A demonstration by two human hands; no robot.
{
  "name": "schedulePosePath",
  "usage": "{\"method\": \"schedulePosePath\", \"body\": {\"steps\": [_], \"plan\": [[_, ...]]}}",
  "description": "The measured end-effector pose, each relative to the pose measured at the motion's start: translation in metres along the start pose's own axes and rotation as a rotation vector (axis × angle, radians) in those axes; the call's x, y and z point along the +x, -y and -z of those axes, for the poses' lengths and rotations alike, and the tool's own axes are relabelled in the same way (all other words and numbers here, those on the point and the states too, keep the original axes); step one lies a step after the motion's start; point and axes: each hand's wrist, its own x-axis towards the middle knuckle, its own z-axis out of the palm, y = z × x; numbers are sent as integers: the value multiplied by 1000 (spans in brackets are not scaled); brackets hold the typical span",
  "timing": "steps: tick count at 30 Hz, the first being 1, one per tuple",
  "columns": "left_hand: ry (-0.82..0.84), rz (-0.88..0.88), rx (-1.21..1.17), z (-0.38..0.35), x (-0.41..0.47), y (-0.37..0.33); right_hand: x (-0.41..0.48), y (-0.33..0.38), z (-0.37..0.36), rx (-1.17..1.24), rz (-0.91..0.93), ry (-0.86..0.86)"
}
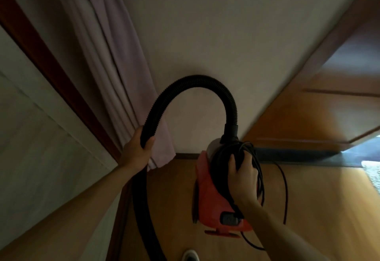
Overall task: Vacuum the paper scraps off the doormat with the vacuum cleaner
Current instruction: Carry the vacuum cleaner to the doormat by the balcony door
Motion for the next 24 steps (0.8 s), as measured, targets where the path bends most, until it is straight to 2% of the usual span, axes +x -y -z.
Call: {"method": "schedulePosePath", "body": {"steps": [14,24], "plan": [[63,-285,67,53,-64,-197,-39,97,189,70,75,-232],[100,-434,59,26,-91,-360,-31,125,333,13,123,-432]]}}
